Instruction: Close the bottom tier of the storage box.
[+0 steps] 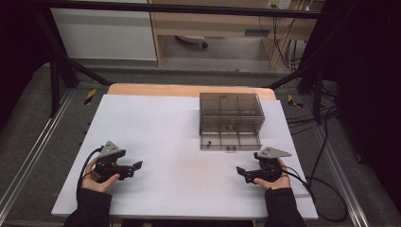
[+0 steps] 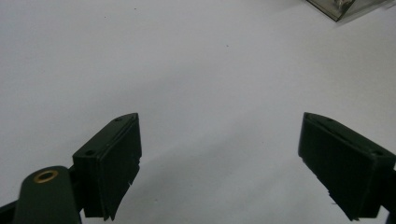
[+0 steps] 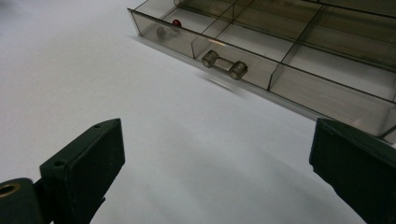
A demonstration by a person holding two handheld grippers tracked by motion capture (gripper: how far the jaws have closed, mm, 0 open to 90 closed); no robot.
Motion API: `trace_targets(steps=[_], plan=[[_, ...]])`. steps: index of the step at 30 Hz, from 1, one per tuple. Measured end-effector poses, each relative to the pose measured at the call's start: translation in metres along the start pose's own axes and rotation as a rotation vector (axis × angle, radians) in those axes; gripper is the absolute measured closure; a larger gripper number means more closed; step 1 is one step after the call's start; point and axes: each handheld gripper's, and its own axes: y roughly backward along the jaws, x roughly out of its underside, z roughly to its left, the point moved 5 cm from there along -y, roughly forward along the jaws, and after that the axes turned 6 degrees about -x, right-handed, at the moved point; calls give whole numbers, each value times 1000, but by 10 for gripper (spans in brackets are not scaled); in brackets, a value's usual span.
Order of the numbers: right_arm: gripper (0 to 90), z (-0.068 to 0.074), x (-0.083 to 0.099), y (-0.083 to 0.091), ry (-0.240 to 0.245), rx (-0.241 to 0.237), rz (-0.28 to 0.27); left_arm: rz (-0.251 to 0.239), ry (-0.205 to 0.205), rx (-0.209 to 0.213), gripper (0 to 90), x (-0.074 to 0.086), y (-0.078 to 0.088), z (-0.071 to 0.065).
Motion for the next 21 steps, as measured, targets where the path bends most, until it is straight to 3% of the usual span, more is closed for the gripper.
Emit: trace_targets(steps=[8, 13, 21], plan=[[110, -2, -4, -1, 0, 16, -6, 3, -2, -4, 131, 1, 1, 1], [158, -2, -7, -2, 22, 4, -10, 5, -2, -6, 132, 1, 0, 1], [260, -1, -11, -6, 19, -5, -23, 5, 2, -2, 132, 1, 0, 1]])
